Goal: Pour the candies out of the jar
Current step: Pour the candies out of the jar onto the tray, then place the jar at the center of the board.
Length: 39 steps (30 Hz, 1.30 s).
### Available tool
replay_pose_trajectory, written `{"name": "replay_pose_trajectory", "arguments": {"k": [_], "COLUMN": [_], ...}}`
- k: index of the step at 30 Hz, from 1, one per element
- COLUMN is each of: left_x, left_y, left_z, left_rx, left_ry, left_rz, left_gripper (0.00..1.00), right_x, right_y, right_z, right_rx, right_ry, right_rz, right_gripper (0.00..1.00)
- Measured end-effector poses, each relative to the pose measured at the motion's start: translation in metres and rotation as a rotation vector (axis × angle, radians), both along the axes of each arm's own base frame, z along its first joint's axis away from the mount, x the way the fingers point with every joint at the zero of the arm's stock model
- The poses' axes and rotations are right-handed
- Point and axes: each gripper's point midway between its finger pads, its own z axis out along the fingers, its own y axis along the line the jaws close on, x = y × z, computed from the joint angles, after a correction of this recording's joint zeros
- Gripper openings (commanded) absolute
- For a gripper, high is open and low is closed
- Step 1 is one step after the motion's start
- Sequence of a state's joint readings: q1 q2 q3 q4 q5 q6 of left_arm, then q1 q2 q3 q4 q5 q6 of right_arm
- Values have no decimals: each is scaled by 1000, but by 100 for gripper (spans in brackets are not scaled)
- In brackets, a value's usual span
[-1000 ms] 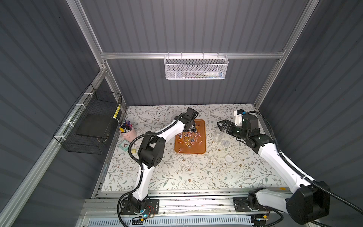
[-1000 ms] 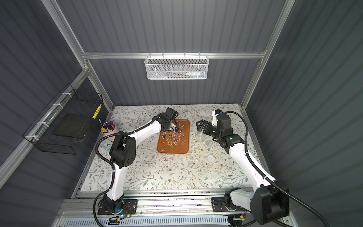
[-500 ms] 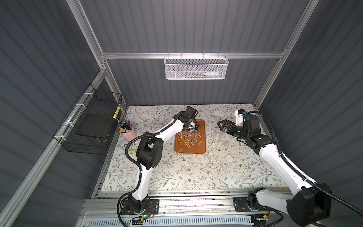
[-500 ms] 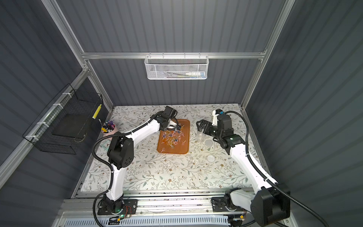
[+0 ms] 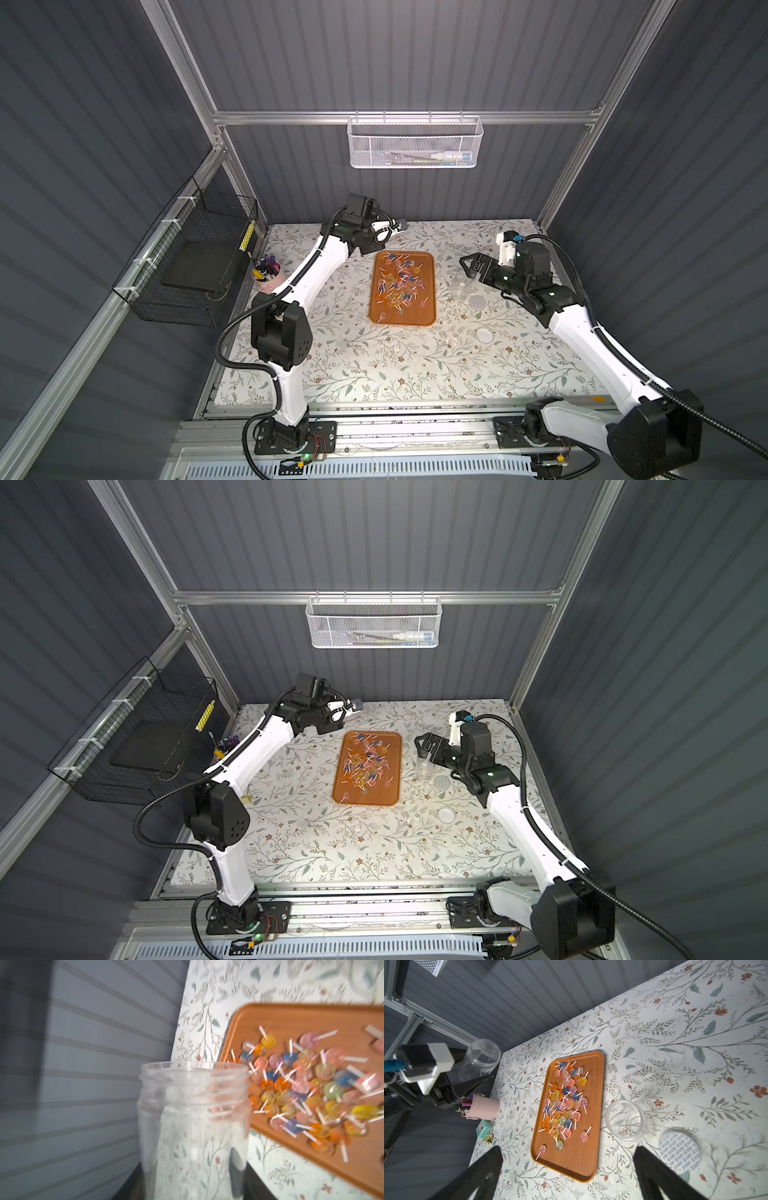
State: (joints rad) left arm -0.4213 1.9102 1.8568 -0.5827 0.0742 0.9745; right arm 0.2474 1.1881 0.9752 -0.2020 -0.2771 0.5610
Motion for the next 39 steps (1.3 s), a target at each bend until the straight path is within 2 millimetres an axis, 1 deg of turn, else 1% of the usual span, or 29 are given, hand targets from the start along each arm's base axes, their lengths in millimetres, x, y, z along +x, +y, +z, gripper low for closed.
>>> {"name": "replay_pose_trajectory", "arguments": {"k": [2, 4, 7, 8, 10, 12, 14, 18, 20, 23, 27, 29, 31, 36, 38, 39], "left_x": [-3, -8, -24, -30, -43, -54, -64, -86, -99, -125, -155, -160, -161, -161, -160, -160], "left_y": [-6, -11, -27, -34, -47, -58, -65, -77, -86, -102, -116, -117, -116, -115, -114, -114], "left_z": [7, 12, 19, 22, 23, 18, 6, -21, -23, -12, 13, 18, 18, 12, 12, 11], "left_rx": [-144, -287, -509, -591, -729, -856, -920, -953, -951, -944, -947, -952, -952, -947, -947, -947], "left_ry": [52, 121, 260, 311, 414, 526, 614, 732, 759, 764, 729, 714, 712, 719, 716, 714], "left_rz": [8, 19, -10, -29, -64, -88, -92, -72, -84, -134, -220, -222, -223, -206, -199, -196], "left_gripper": [12, 15, 12, 9, 0, 0, 0, 0, 0, 0, 0, 0, 0, 0, 0, 0], "right_x": [-3, -6, -11, -13, -17, -21, -26, -28, -24, -17, -9, -9, -10, -9, -10, -10], "right_y": [7, 16, 30, 34, 43, 53, 64, 88, 97, 108, 115, 120, 125, 125, 127, 127], "right_z": [3, 9, 21, 25, 34, 40, 43, 43, 42, 36, 23, 24, 26, 27, 30, 30], "right_rx": [23, 55, 109, 126, 156, 174, 184, 186, 182, 178, 165, 161, 153, 138, 139, 140], "right_ry": [-6, -20, -49, -59, -82, -101, -110, -109, -102, -86, -55, -57, -64, -74, -79, -79], "right_rz": [41, 93, 176, 202, 251, 296, 339, 406, 427, 441, 443, 458, 464, 462, 468, 469], "right_gripper": [99, 99, 99, 99, 99, 99, 99, 98, 97, 96, 95, 94, 90, 71, 66, 65]}}
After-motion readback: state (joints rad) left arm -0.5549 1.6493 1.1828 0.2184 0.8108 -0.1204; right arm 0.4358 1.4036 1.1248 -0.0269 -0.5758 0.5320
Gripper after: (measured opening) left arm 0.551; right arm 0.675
